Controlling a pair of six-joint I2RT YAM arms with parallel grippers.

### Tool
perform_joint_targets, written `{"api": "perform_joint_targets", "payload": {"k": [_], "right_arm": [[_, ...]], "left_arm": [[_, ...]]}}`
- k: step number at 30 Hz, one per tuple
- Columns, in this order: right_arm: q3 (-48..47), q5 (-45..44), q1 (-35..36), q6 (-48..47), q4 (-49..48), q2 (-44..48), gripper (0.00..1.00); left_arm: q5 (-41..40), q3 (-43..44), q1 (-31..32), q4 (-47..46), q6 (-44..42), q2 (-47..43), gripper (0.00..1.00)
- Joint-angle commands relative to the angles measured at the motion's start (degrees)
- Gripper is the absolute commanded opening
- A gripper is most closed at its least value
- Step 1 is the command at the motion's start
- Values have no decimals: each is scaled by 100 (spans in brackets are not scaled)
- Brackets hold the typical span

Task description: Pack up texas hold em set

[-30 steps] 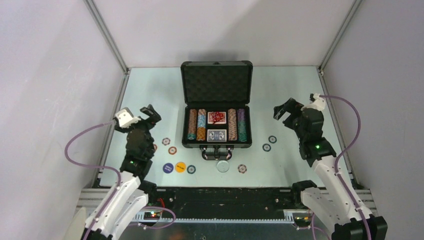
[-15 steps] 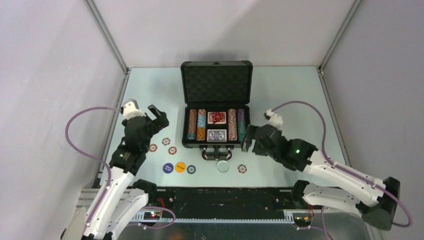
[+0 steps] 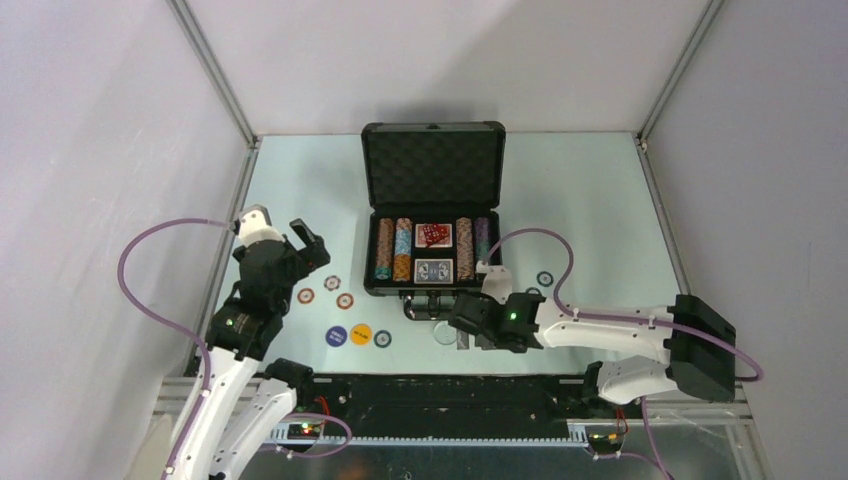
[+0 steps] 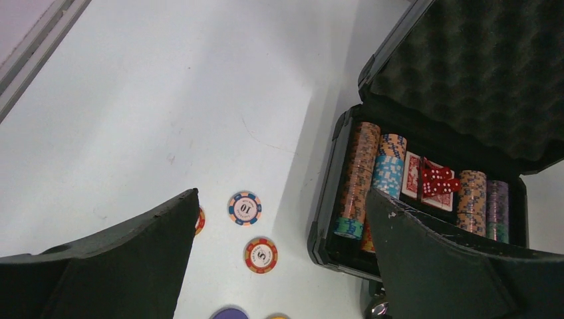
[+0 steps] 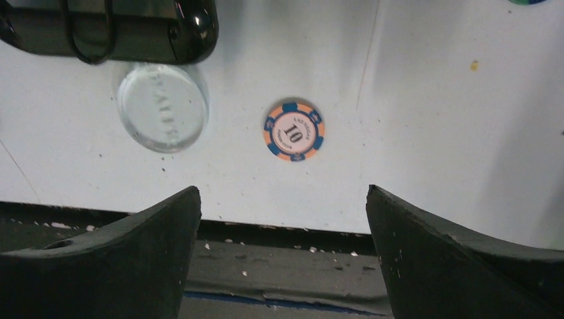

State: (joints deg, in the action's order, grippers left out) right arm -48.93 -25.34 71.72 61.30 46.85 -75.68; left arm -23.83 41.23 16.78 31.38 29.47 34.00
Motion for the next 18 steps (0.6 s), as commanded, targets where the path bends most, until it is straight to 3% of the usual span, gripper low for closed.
{"api": "perform_joint_targets", "payload": {"k": [1,6,11,18], "right_arm": [[33,385,-297,-160,-791,-187,98],[470,798,-658,-271,-1396,-341,94],[577,806,-821,-317,-1444,-596,85],[577,856,-873,-380,-1649,-1024,80]], "left_arm": [[-24,89,24,54,-139,-14,100],[-35,87,13,53,-169,-71,100],[-8,91,15,53,-163,-69,100],[88,97,12,48,-160,29,100]]}}
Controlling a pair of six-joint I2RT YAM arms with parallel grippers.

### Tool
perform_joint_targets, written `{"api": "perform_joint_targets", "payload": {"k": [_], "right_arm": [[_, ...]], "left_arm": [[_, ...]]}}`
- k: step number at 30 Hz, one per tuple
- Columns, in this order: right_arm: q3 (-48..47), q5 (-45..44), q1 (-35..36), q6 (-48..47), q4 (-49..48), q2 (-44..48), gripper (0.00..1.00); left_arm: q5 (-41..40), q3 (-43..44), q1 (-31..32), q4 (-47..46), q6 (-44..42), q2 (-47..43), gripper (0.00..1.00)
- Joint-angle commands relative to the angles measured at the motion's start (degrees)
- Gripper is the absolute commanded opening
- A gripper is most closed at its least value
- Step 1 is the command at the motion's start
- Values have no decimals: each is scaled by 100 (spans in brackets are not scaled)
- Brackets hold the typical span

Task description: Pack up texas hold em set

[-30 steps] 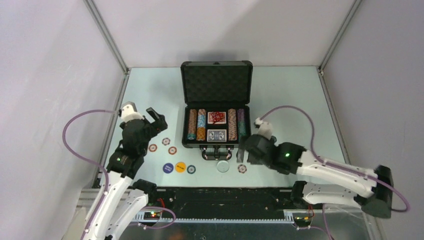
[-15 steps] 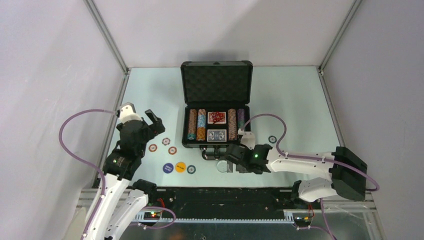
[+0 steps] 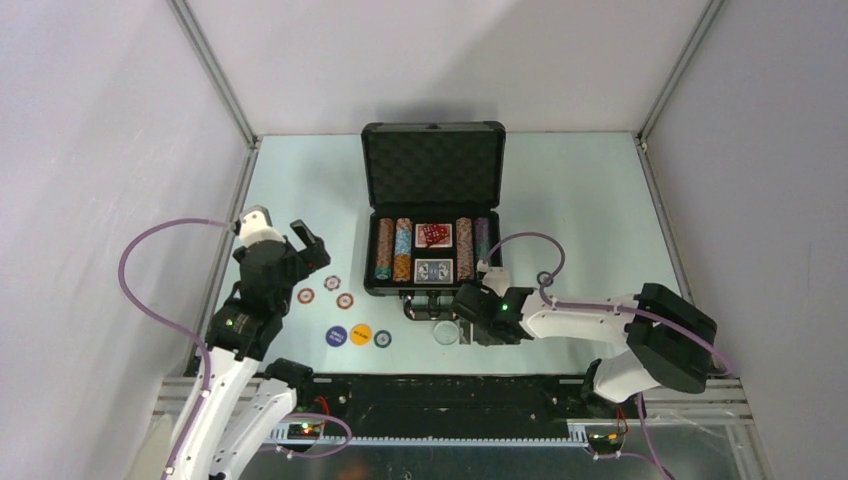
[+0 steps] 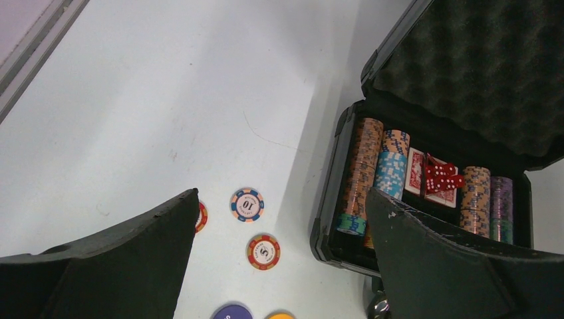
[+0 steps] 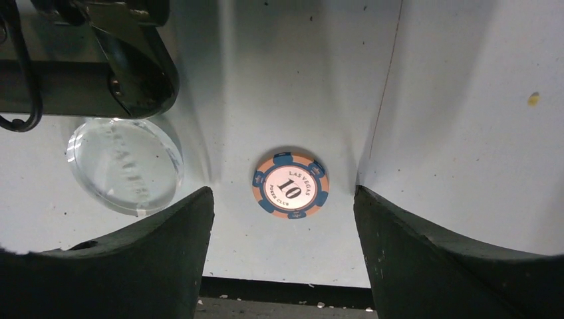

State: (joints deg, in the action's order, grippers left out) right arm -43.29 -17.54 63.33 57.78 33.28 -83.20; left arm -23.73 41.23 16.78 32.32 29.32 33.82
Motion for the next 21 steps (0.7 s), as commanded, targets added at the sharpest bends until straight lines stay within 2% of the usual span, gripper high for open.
{"api": "perform_joint_targets", "payload": {"k": [1,11,21], "right_arm": [[13,80,-43,-31,-319,-363,79],[13,-12,-63,-25,-49,-641,66],[11,63,170,-12,314,-742,61]], "left_arm": [[85,103,11,-48,-141,52,100],[70,106,17,-50,-159,7,100],[-8,62,11,-50,-21,-79,99]]}}
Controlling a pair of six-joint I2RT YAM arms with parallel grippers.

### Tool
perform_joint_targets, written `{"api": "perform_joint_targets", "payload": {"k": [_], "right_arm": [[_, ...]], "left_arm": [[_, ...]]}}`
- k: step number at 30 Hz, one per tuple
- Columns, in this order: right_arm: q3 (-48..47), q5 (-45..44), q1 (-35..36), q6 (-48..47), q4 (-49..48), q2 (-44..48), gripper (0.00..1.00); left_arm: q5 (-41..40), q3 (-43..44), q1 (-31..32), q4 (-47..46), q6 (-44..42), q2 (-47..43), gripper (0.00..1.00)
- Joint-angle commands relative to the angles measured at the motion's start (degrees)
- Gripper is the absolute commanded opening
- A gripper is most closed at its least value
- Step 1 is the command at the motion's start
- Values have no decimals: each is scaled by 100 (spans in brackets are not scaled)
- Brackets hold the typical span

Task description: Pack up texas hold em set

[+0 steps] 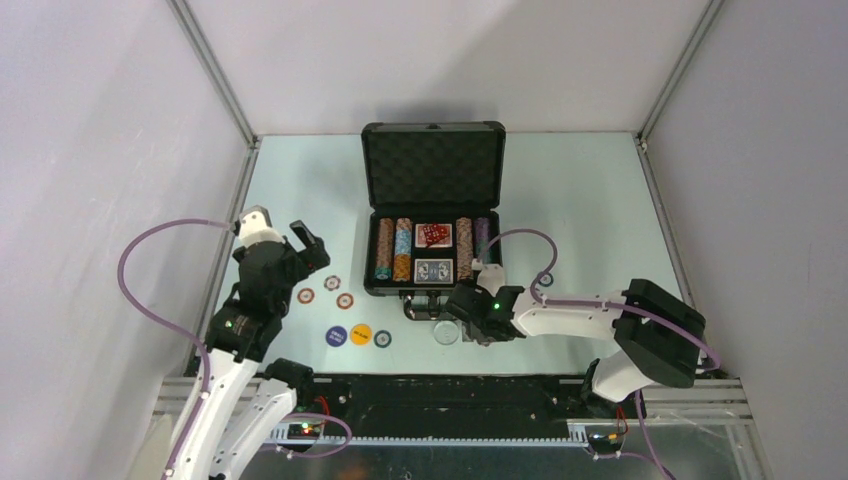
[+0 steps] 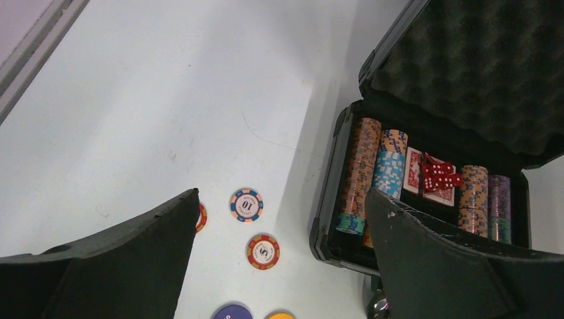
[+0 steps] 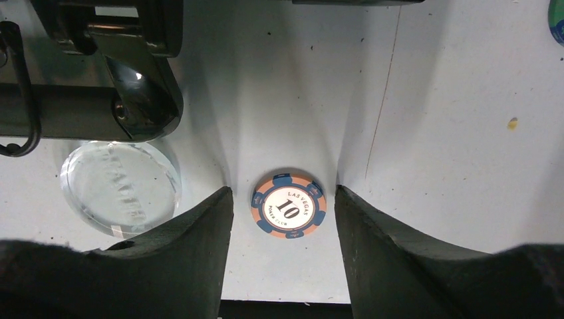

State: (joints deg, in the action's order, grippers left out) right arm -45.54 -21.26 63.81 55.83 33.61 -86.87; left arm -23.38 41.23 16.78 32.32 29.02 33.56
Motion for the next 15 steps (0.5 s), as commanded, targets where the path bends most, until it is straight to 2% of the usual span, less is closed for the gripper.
{"api": "perform_joint_targets", "payload": {"k": [1,7,15], "right_arm": [[231,445,127,171,316,-388,61],[238,512,202,184,412,-405,50],[238,486,248,228,597,-341,47]], "left_arm": [[-39,56,10,-50,9,-47,98],[-27,58,16,-50,8,-21,98],[4,51,11,-45,-11,-25,98]]}}
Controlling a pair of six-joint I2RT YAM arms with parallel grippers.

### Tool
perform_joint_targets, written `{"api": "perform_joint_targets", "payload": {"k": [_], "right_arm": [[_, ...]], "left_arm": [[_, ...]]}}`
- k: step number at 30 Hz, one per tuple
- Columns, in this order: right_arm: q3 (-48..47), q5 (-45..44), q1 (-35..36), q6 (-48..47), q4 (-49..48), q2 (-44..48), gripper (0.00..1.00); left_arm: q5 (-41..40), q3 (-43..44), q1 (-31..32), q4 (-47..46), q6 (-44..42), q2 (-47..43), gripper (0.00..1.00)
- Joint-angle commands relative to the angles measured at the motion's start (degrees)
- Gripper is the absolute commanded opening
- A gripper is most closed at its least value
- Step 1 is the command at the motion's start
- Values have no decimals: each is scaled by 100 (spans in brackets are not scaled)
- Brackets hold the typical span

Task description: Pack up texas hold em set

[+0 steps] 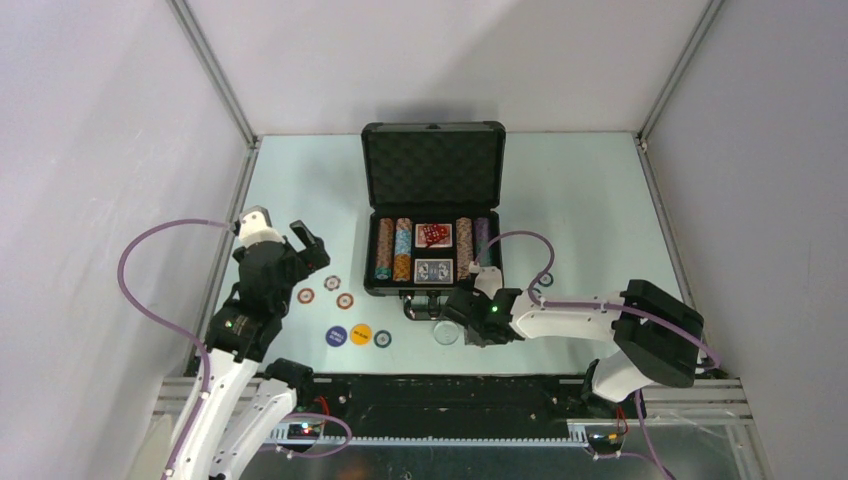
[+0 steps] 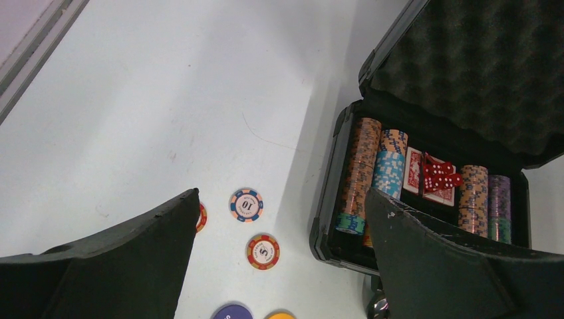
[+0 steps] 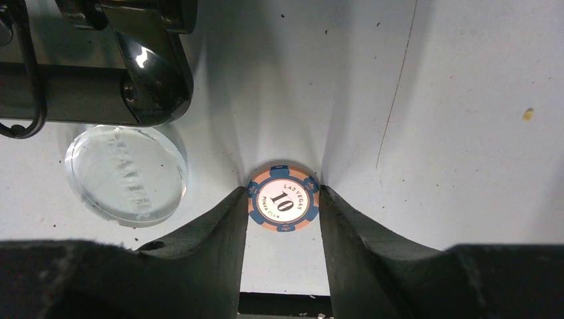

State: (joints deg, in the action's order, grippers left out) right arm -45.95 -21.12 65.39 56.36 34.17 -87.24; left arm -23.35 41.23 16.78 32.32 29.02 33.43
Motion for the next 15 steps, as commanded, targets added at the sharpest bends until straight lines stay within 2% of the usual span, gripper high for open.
{"api": "perform_joint_targets", "payload": {"k": [1,9,15], "right_arm": [[280,471,89,187,569,-298,43],[280,344,90,208,662,-68,37],[156,121,65,219,959,231,37]], "left_arm": [[9,49,10,-47,-11,-16,98],[21,45,10,-50,-13,-8,98],[49,39,12,-50,3,26,98]]}}
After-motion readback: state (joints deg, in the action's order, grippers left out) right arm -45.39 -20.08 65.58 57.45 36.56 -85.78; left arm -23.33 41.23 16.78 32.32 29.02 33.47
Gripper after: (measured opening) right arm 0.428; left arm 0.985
